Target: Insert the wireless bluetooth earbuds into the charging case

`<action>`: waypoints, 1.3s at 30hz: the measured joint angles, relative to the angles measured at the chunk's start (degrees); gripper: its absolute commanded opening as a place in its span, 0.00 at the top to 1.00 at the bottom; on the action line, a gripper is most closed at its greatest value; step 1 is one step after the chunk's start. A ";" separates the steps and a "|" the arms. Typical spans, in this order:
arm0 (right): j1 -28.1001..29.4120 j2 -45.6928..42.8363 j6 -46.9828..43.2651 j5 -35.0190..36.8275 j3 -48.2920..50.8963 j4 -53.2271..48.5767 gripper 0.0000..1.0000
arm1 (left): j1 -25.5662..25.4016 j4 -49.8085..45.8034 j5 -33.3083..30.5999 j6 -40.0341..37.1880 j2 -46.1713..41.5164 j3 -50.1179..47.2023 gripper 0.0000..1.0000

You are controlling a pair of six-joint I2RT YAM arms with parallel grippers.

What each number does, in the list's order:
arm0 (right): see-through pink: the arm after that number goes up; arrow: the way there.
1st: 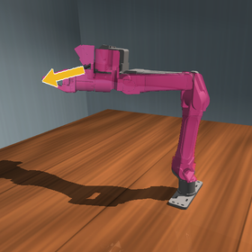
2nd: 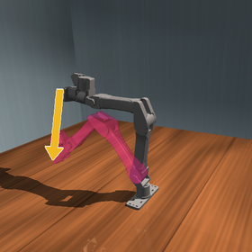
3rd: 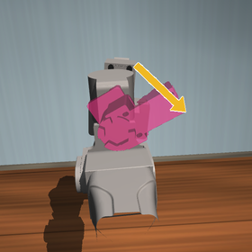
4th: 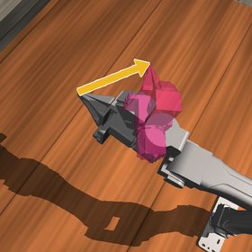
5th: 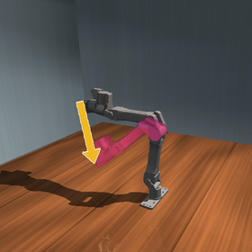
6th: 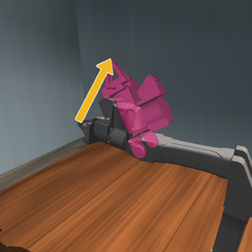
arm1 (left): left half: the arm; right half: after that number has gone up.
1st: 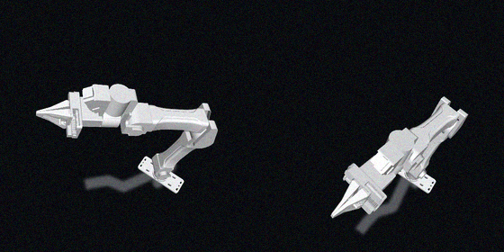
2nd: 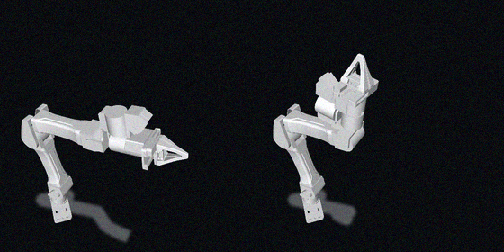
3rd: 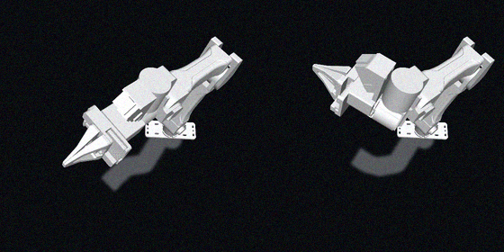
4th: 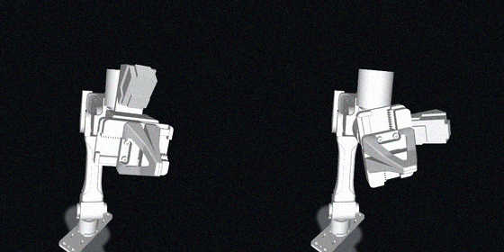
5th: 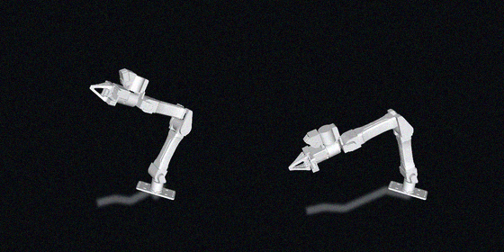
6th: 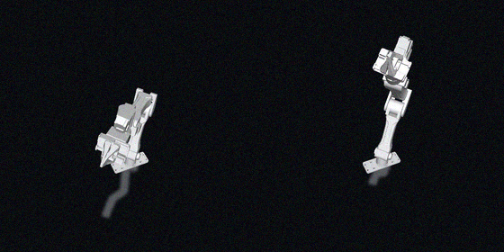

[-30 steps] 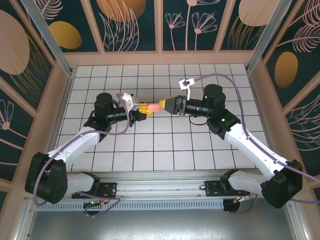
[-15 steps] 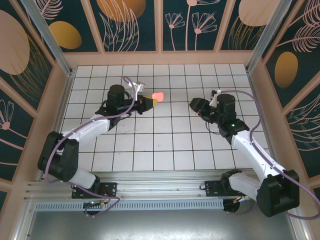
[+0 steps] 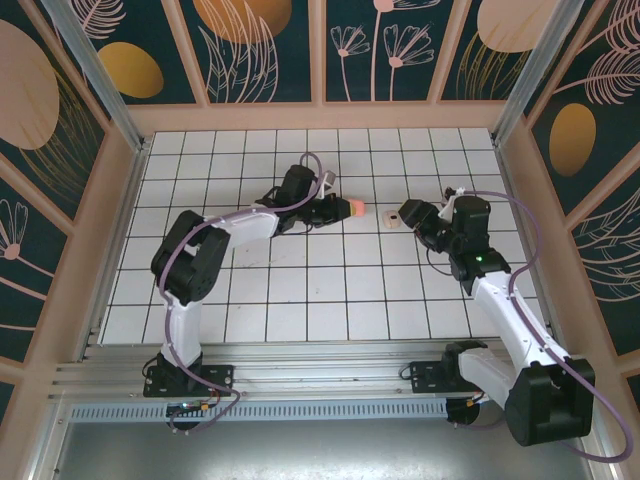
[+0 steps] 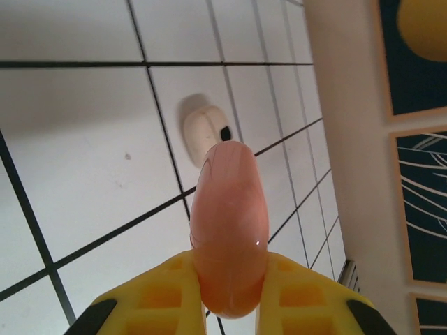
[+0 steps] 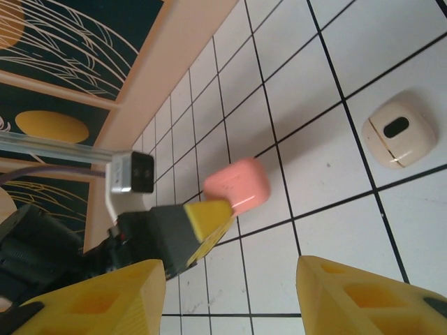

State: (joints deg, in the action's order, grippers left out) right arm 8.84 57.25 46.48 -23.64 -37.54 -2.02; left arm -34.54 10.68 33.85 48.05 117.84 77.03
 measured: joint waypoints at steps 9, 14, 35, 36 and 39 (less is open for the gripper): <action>-3.82 0.00 0.13 -3.08 2.47 0.76 0.47 | -1.79 -4.13 -0.11 5.46 7.06 7.96 0.86; -6.21 0.00 0.00 -4.44 2.54 1.73 0.47 | -1.86 -5.44 -0.13 7.43 9.81 10.71 0.85; -10.05 -0.92 -0.09 -9.77 3.98 2.19 0.47 | -1.92 -13.40 -4.04 9.44 13.92 14.49 0.58; -10.16 -0.92 -0.15 -9.94 3.98 2.16 0.47 | -1.92 -13.99 -4.37 9.11 13.81 14.49 0.55; -10.36 -0.92 -0.72 -10.56 3.98 2.19 0.47 | -1.92 -17.57 -6.45 7.43 12.26 14.51 0.50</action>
State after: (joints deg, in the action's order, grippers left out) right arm -1.52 56.34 45.76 -34.20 -33.56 0.16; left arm -36.47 -6.90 27.40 55.48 130.10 91.55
